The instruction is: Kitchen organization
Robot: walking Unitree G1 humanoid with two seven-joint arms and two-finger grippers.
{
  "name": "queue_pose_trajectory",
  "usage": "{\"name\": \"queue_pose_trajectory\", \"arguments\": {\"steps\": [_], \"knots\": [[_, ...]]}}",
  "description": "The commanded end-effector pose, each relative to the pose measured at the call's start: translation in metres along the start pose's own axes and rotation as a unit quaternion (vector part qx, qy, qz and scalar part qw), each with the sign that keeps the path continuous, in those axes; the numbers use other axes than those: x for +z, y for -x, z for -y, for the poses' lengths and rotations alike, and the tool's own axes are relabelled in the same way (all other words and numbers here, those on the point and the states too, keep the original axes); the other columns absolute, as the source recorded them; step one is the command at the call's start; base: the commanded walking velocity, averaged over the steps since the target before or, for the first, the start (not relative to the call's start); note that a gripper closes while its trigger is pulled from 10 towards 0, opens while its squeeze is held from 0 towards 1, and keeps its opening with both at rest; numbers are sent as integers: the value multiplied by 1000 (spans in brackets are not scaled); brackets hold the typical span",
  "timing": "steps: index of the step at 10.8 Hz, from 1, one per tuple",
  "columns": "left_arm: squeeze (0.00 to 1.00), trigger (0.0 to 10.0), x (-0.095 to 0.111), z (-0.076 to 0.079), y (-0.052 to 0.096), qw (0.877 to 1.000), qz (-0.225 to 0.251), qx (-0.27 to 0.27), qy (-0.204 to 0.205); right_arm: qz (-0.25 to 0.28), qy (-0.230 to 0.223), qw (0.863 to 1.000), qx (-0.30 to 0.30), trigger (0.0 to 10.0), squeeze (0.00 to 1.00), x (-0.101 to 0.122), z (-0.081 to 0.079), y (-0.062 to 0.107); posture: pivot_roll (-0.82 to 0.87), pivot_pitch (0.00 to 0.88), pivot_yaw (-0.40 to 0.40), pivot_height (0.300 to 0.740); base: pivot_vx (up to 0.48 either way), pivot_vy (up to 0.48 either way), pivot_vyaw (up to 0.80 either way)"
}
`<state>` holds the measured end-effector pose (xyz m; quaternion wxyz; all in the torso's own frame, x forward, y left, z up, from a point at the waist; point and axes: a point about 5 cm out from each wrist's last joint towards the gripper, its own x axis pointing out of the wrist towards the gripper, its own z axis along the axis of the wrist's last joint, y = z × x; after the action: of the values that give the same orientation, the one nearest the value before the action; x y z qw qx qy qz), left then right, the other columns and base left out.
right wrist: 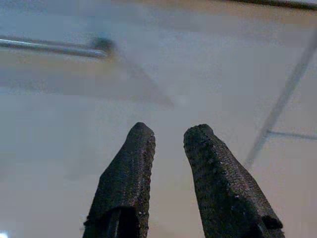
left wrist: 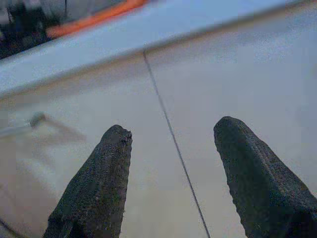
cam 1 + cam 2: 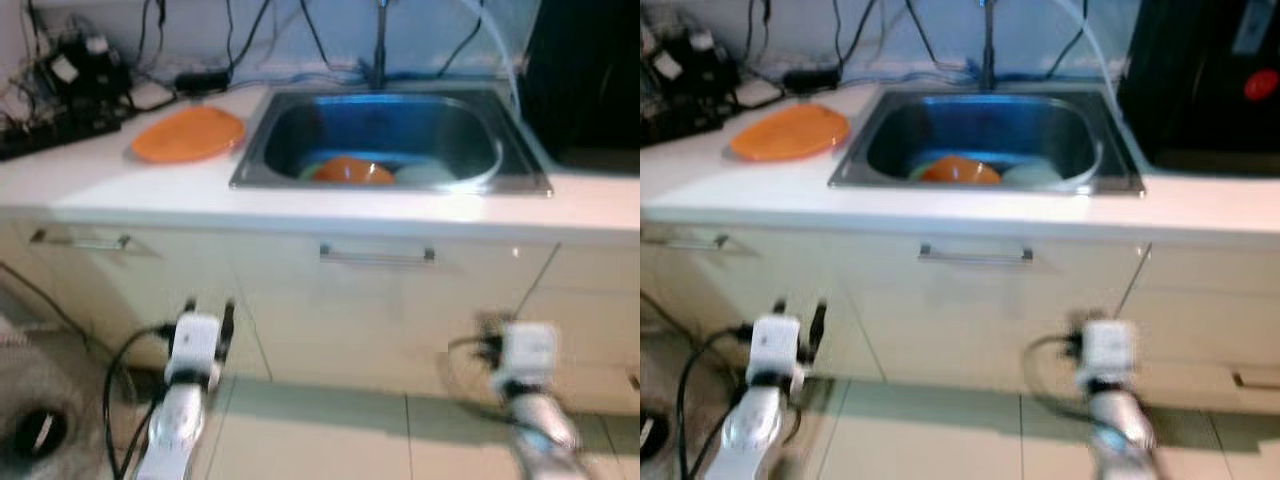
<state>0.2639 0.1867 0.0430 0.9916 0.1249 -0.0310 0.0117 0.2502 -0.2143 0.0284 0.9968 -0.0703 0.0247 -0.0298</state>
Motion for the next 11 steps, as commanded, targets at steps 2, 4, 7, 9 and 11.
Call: {"name": "queue_pose_trajectory", "arguments": {"steps": [2,4,7,9,11], "knots": [[0,10000,31,-1,-12,998,59,2,1,65,-8,998,7,10000,0,34,-3,-9,43,45,98,728,0,0,0],[0,10000,76,-2,-33,992,127,5,13,127,-23,992,8,10000,0,75,-9,-20,41,31,98,728,0,0,0],[0,10000,110,9,-70,988,144,-3,62,187,-73,979,24,10000,0,133,-28,-49,32,0,102,728,0,0,0],[0,10000,125,25,-84,986,147,-29,78,180,-93,979,30,10000,0,149,-42,-68,29,0,104,728,0,189,0],[0,10000,129,34,-88,985,148,-44,83,177,-101,978,34,10000,0,154,-51,-72,40,0,105,728,0,458,0]]}}
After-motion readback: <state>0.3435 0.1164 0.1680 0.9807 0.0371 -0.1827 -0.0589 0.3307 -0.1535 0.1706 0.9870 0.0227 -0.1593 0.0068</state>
